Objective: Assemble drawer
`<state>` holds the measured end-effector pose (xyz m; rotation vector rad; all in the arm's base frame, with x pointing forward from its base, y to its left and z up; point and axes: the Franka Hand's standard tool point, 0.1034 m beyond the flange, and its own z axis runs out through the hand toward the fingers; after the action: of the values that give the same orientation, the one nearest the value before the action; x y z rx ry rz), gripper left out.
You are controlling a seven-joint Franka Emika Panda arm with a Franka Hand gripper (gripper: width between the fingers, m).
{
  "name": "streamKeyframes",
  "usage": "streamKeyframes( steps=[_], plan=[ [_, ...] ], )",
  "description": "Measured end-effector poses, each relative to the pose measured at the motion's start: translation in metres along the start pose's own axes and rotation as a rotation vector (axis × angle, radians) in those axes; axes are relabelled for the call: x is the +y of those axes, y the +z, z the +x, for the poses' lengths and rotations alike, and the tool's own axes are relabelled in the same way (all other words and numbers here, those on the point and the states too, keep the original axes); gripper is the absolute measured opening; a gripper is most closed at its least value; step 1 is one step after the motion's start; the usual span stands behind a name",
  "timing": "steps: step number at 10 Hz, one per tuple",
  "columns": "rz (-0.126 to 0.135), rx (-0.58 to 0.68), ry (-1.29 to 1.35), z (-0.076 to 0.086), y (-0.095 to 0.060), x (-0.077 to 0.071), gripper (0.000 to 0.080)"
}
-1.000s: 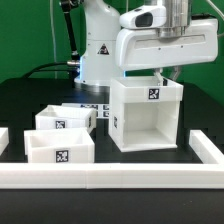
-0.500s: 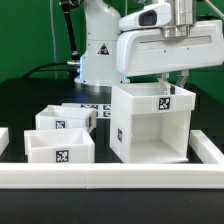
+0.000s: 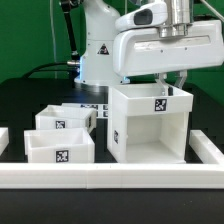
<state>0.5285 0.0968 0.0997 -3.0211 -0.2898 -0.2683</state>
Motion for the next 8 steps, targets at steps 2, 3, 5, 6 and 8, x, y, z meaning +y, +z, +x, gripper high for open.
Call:
streamKeyframes(
  steps=[2,3,5,6,8],
  plan=[
    [0.003,0.009,0.126,0.005,0.002,-0.001,0.0038],
    [0.008,0.022,0.171,0.016,0.003,-0.001,0.0039],
    [0.022,0.042,0.315,0.034,0.003,0.003,0.0041],
    [0.024,0.047,0.352,0.037,0.002,0.004,0.0042],
    [0.034,0.061,0.465,0.041,0.0,0.003,0.0042]
  ],
)
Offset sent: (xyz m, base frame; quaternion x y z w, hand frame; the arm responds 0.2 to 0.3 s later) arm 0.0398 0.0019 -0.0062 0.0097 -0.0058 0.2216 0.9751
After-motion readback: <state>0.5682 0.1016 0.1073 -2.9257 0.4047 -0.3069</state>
